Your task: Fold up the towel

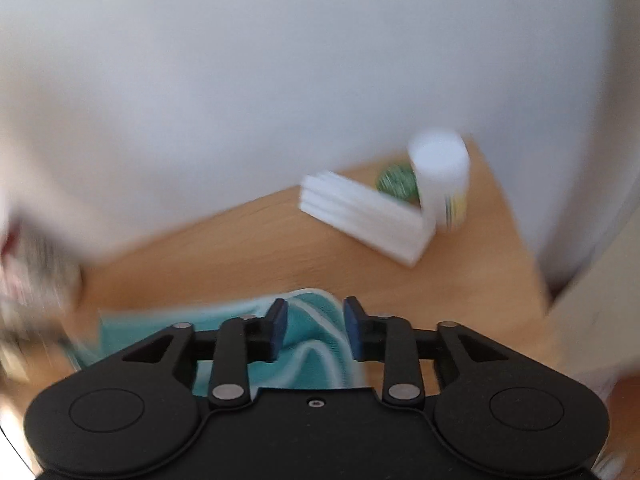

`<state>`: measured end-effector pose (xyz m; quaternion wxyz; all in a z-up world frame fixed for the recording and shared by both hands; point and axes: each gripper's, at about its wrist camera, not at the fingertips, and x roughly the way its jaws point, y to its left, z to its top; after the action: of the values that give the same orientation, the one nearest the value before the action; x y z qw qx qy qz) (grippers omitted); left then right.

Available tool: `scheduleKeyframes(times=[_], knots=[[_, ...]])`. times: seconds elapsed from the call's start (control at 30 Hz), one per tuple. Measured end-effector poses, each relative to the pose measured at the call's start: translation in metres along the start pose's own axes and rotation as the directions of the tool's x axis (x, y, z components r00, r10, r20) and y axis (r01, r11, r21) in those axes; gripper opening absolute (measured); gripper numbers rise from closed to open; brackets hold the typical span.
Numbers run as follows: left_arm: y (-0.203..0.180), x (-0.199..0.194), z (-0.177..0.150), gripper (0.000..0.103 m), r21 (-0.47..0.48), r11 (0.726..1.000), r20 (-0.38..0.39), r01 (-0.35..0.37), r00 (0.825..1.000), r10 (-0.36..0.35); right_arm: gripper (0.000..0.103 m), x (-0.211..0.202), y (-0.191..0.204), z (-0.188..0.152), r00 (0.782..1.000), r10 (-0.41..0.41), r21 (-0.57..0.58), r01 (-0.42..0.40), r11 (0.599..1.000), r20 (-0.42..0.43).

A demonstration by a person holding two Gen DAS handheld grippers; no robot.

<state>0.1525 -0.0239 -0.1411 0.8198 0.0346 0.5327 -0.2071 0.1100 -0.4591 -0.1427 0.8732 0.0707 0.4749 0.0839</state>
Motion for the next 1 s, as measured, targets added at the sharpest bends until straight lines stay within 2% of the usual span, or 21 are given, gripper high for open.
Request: scheduleKeyframes(times=[0.1,0.17,0.23,0.27,0.37,0.4,0.5,0.53,0.57,0.6,0.7,0.77,0.8,0.83,0.97,1.0], knots=[[-0.002,-0.003,-0.002,0.072,0.120,0.993,0.020,-0.014,1.000,0.012,0.052,0.001,0.020,-0.006,0.999,-0.009,-0.261,0.000,0.965,-0.035],[-0.013,0.003,-0.012,0.072,0.275,0.961,-0.004,-0.025,1.000,0.027,0.052,0.009,0.032,-0.012,0.997,-0.011,-0.394,-0.019,0.919,-0.073],[-0.025,0.012,-0.021,0.072,0.406,0.913,-0.025,-0.023,0.999,0.036,0.052,0.019,0.041,-0.019,0.995,-0.019,-0.485,-0.032,0.874,-0.102],[-0.030,0.015,-0.023,0.072,0.442,0.897,-0.029,-0.023,0.999,0.040,0.052,0.022,0.045,-0.021,0.993,-0.023,-0.518,-0.039,0.855,-0.112],[-0.039,0.027,-0.019,0.072,0.457,0.889,-0.028,-0.007,0.999,0.022,0.052,0.032,0.058,-0.029,0.994,-0.044,-0.625,-0.030,0.780,-0.103],[-0.040,0.032,-0.014,0.072,0.446,0.895,-0.025,-0.001,1.000,0.013,0.052,0.035,0.061,-0.029,0.994,-0.049,-0.647,-0.026,0.762,-0.098],[-0.041,0.047,0.002,0.072,0.387,0.922,-0.019,-0.006,1.000,0.014,0.048,0.042,0.065,-0.028,0.994,-0.046,-0.663,-0.030,0.748,-0.097],[-0.041,0.051,0.006,0.072,0.371,0.929,-0.022,-0.005,1.000,0.014,0.045,0.045,0.066,-0.028,0.994,-0.043,-0.668,-0.038,0.743,-0.104],[-0.042,0.054,0.009,0.072,0.355,0.935,-0.027,0.006,1.000,0.004,0.025,0.047,0.066,-0.028,0.993,-0.048,-0.672,-0.037,0.739,-0.108],[-0.043,0.057,0.010,0.072,0.341,0.940,-0.032,0.013,0.999,-0.002,0.011,0.050,0.065,-0.028,0.992,-0.054,-0.669,-0.038,0.742,-0.116],[-0.044,0.064,0.013,0.069,0.305,0.952,-0.038,0.030,0.999,-0.019,0.011,0.052,0.058,-0.021,0.991,-0.035,-0.605,-0.048,0.795,-0.125],[-0.042,0.064,0.015,0.047,0.283,0.958,-0.036,0.050,0.998,-0.042,0.011,0.053,0.052,-0.017,0.994,-0.020,-0.563,-0.042,0.825,-0.104],[-0.041,0.064,0.016,0.023,0.278,0.959,-0.040,0.056,0.998,-0.047,0.011,0.053,0.047,-0.015,0.996,-0.021,-0.530,-0.030,0.847,-0.089],[-0.039,0.064,0.015,0.016,0.273,0.960,-0.041,0.055,0.998,-0.046,0.011,0.052,0.044,-0.013,0.996,-0.016,-0.506,-0.032,0.862,-0.091],[-0.038,0.066,0.017,0.012,0.265,0.964,-0.026,0.031,0.999,-0.025,0.009,0.059,0.034,-0.012,0.994,-0.016,-0.409,-0.031,0.912,-0.110],[-0.038,0.066,0.017,0.009,0.264,0.964,-0.024,0.022,1.000,-0.016,0.003,0.062,0.033,-0.014,0.994,-0.022,-0.392,-0.023,0.920,-0.109]])
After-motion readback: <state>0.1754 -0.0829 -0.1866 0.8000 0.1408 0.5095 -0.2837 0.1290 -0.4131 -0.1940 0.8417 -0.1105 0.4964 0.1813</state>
